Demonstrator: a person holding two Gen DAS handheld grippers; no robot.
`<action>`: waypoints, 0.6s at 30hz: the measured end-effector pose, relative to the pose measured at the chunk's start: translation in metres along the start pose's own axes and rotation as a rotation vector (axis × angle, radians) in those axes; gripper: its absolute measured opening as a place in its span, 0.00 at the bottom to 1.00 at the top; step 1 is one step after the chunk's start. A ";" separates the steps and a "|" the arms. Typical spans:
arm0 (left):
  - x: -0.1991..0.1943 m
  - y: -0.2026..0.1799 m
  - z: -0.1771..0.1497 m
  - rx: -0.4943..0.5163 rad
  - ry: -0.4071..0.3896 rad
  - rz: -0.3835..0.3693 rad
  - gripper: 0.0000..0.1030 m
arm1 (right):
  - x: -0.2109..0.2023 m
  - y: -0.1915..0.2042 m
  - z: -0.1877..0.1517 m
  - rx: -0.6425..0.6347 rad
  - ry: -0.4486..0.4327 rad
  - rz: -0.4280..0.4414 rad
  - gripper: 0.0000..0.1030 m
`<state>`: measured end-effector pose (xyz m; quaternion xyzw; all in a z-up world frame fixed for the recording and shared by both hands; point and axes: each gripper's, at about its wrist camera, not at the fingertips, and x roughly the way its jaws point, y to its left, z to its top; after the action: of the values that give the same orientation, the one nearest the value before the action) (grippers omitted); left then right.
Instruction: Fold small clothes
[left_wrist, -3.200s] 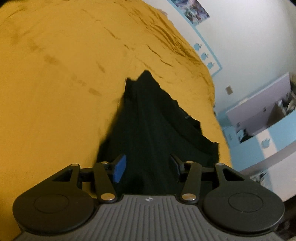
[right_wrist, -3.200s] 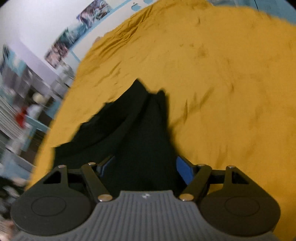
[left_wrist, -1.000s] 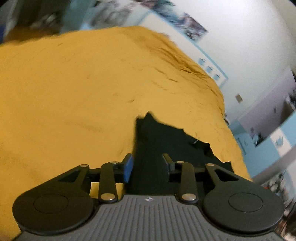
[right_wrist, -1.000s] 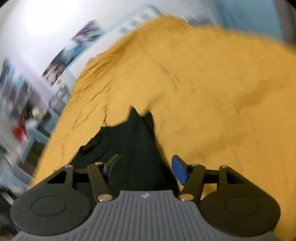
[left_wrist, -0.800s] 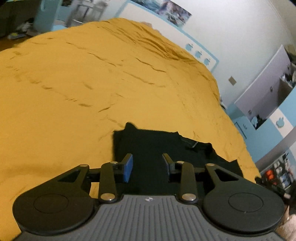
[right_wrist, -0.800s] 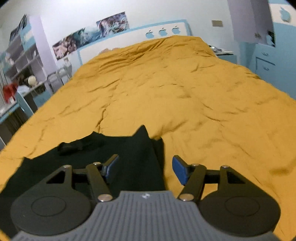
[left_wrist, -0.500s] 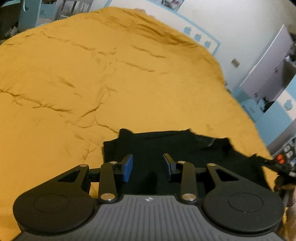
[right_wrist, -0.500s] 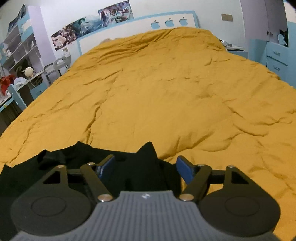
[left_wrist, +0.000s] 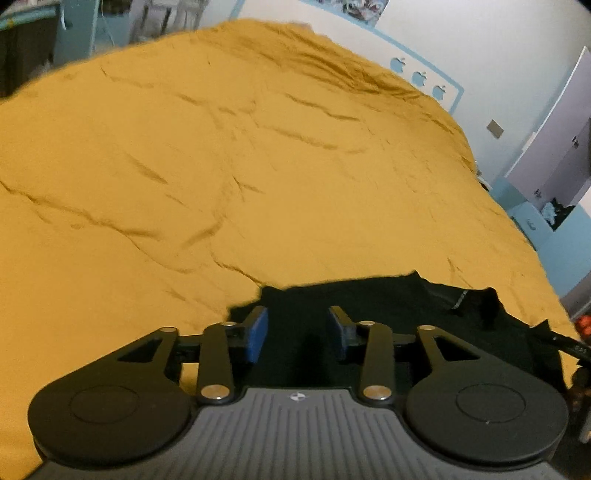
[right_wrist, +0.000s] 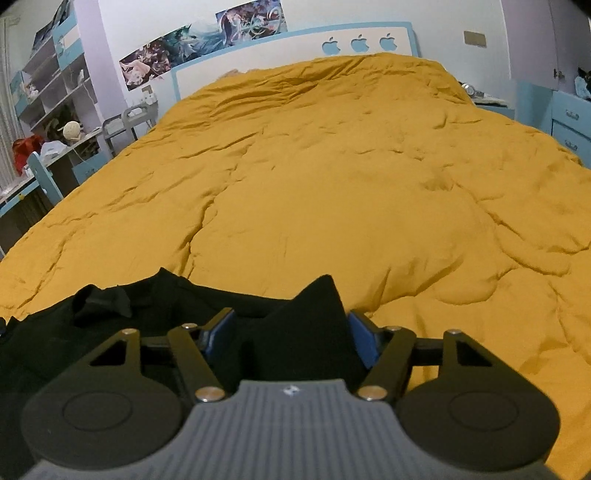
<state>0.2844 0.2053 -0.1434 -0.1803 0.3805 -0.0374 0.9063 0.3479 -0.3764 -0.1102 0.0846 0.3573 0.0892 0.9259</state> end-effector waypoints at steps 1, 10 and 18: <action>-0.003 0.001 0.001 0.014 -0.013 0.026 0.54 | -0.001 -0.001 0.000 0.003 0.001 0.000 0.62; 0.016 0.014 0.003 -0.112 0.047 -0.014 0.55 | 0.006 0.000 -0.001 0.002 0.025 -0.017 0.62; -0.001 0.007 -0.003 -0.094 -0.051 -0.027 0.04 | 0.004 0.005 0.000 -0.037 -0.019 -0.039 0.33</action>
<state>0.2812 0.2106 -0.1473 -0.2284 0.3562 -0.0270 0.9057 0.3504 -0.3710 -0.1123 0.0611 0.3483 0.0770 0.9322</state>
